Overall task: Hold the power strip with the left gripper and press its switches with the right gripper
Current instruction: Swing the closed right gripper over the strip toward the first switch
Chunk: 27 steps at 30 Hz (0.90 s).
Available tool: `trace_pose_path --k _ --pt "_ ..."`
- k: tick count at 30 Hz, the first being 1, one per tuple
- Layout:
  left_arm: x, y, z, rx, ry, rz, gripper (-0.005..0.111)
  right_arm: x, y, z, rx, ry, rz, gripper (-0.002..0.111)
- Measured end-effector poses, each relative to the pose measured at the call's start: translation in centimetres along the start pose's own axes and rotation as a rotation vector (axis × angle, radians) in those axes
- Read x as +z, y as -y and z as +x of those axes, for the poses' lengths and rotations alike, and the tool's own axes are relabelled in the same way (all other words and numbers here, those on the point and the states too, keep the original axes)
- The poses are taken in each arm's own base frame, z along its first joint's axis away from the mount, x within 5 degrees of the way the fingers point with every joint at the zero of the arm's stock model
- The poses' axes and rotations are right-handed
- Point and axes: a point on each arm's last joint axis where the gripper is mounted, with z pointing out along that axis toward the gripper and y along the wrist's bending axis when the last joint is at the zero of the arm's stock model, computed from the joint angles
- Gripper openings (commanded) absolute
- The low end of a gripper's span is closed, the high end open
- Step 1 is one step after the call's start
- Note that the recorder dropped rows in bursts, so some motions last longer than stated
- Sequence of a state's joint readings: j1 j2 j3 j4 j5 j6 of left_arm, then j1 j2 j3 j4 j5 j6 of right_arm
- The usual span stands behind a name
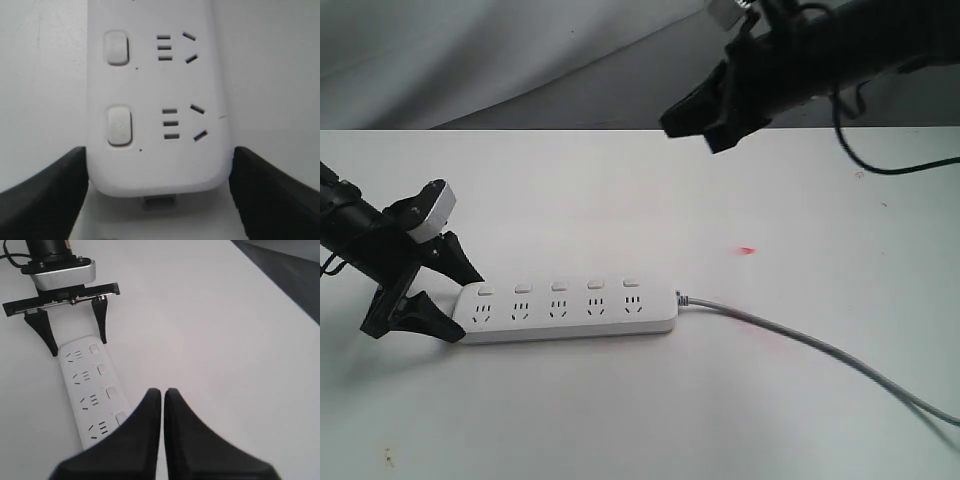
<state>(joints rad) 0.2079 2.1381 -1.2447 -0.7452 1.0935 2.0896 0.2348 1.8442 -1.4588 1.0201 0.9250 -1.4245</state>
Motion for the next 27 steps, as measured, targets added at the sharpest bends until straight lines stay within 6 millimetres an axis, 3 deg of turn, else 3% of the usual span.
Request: trace_pose_path --k 5,8,15,24,27 --pt "0.0 0.0 0.0 0.0 0.0 0.0 0.037 5.2 -1.0 1.3 -0.022 -0.053 -0.068 0.049" --pt "0.0 0.0 0.0 0.0 0.0 0.0 0.037 7.8 -1.6 2.1 -0.037 -0.08 -0.083 0.058" --pt "0.0 0.0 0.0 -0.001 0.002 -0.001 0.037 11.4 -2.7 2.9 -0.097 -0.113 -0.055 0.062" --pt "0.0 0.0 0.0 -0.001 0.002 -0.001 0.037 12.0 -3.0 2.3 -0.179 -0.05 -0.064 0.062" --pt "0.0 0.0 0.0 -0.001 0.002 -0.001 0.037 13.3 -3.2 2.4 -0.211 -0.049 -0.081 0.062"
